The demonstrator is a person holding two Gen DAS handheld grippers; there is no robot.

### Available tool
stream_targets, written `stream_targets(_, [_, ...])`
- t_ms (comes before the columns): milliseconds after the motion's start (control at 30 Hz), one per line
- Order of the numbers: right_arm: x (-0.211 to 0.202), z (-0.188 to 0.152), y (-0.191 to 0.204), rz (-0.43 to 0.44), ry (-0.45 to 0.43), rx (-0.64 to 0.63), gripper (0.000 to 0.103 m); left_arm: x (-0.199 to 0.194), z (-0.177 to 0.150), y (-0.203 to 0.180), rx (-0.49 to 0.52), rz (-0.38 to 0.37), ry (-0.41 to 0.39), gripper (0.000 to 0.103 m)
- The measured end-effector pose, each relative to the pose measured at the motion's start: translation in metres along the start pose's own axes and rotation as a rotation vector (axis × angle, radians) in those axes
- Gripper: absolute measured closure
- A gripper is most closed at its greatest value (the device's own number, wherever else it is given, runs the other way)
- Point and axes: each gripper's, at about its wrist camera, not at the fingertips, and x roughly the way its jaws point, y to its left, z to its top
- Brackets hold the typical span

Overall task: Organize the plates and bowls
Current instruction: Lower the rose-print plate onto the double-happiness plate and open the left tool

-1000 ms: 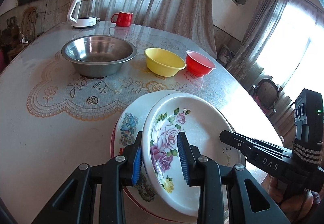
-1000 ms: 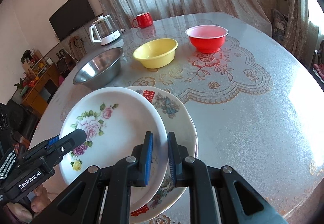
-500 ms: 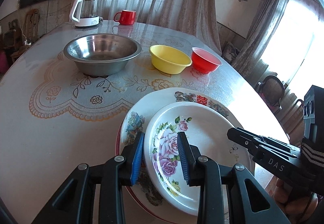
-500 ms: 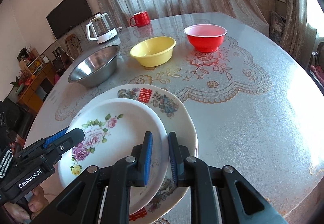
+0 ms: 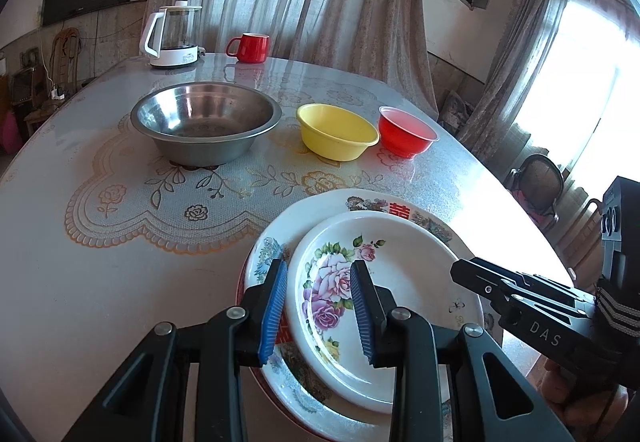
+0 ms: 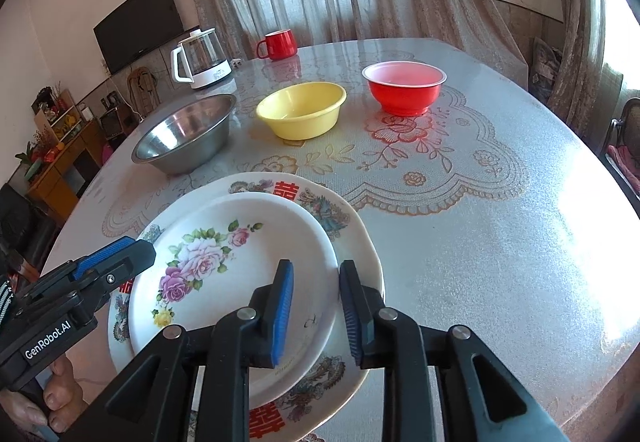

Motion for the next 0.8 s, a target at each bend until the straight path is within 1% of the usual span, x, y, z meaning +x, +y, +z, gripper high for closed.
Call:
stream_targets(100, [0.0,0.0,0.002,-0.002,-0.001,-0.017,0.079,-0.003,-0.002,0.004,-0.006,0.002,-0.001,0.071])
stream_targets(200, [0.0,0.0,0.002,-0.009,-0.006,-0.011,0.079,-0.004,-0.004,0.007,-0.001,0.028,0.006,0.071])
stream_targets(433, [-0.001,-0.001,0.008,-0.022,-0.006,-0.059,0.079,-0.006,-0.009,0.005,0.019,0.025,0.012,0.071])
stream_targets(600, [-0.001,-0.002,0.012,-0.05,0.0,-0.094,0.08,-0.005,-0.01,0.004,0.023,0.015,0.024,0.071])
stream_targets(800, [-0.003,-0.003,0.015,-0.041,0.02,-0.128,0.08,-0.006,-0.011,0.002,0.023,0.01,0.025,0.071])
